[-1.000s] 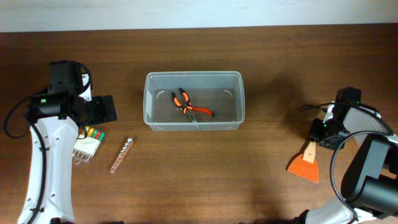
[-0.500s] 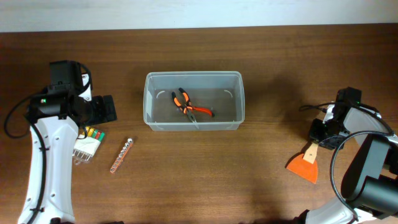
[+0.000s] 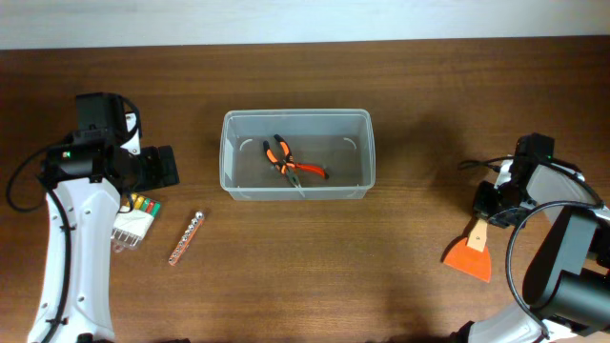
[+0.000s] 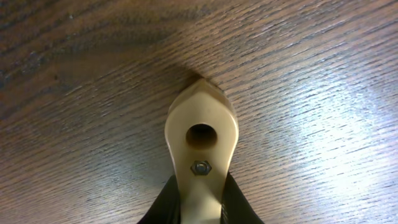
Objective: Pack container
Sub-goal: 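Lower and grasp the scraper's wooden handle with the right gripper, then carry the scraper into the clear box and release it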
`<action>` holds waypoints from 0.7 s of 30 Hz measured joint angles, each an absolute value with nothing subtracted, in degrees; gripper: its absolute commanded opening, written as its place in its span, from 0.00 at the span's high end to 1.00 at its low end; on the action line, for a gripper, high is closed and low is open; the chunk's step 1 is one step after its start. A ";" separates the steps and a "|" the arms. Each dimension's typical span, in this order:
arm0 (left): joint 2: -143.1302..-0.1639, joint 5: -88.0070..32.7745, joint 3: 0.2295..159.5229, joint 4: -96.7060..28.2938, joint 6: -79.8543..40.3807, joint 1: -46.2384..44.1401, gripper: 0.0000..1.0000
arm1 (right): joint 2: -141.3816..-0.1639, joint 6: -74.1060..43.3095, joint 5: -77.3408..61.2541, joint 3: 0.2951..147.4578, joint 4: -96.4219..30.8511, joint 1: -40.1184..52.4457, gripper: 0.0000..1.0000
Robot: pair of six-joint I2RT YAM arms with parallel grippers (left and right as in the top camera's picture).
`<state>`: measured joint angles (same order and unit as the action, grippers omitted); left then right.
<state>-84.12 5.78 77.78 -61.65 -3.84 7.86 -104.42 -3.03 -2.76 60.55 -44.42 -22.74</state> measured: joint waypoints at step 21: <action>-84.12 5.76 77.78 -61.65 -3.84 7.86 0.01 | -104.75 0.93 -7.22 82.85 -62.24 -14.22 0.96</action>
